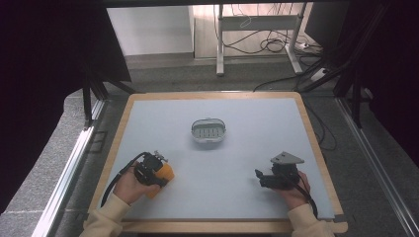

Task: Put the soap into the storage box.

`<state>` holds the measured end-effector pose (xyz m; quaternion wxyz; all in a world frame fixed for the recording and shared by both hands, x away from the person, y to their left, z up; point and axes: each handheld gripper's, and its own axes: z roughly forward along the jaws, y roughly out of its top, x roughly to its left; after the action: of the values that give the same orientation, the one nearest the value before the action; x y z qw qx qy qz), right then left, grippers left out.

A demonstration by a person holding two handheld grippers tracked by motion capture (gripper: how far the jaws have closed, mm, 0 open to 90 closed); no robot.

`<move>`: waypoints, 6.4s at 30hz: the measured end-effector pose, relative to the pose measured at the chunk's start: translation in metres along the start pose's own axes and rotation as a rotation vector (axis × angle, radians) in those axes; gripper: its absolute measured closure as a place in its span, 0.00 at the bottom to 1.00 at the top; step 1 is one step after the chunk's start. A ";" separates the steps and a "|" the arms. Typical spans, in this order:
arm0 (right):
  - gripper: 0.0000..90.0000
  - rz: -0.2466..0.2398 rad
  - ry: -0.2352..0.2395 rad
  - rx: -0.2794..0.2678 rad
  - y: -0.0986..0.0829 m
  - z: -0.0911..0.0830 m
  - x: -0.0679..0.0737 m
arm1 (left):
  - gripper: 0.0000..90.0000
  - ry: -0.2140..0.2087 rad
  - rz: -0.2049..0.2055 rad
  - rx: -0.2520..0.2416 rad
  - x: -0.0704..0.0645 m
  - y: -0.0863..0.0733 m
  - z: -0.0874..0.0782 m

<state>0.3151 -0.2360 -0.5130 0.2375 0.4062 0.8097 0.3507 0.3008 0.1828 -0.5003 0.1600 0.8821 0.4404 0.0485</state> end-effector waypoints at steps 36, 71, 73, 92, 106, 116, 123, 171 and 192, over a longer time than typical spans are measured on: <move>0.17 0.008 -0.010 -0.006 0.000 -0.002 -0.001 | 0.69 -0.072 0.062 -0.106 0.011 -0.008 -0.038; 0.17 0.026 0.028 -0.006 -0.001 -0.001 -0.001 | 0.69 -0.117 0.113 -0.138 0.015 0.011 -0.057; 0.17 0.027 0.027 -0.006 -0.001 -0.001 -0.001 | 0.69 -0.118 0.116 -0.137 0.015 0.012 -0.057; 0.17 0.023 0.023 -0.003 -0.002 0.000 -0.002 | 0.69 -0.106 0.120 -0.139 0.026 0.022 -0.057; 0.17 0.026 0.020 0.001 -0.002 0.000 -0.002 | 0.69 -0.104 0.121 -0.141 0.029 0.033 -0.058; 0.17 0.024 0.020 0.006 -0.002 0.001 -0.003 | 0.69 -0.105 0.125 -0.137 0.031 0.043 -0.055; 0.17 0.026 0.019 0.006 -0.002 0.001 -0.003 | 0.69 -0.099 0.135 -0.142 0.030 0.050 -0.056; 0.17 0.028 0.020 0.006 -0.003 0.001 -0.004 | 0.69 -0.073 0.225 -0.124 0.019 0.105 -0.052; 0.17 0.026 0.025 0.003 -0.003 0.001 -0.004 | 0.69 -0.064 0.284 -0.118 0.012 0.126 -0.050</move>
<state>0.3166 -0.2407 -0.5151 0.2222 0.4129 0.8077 0.3575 0.3926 0.1340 -0.4128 0.2170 0.9256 0.3025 0.0682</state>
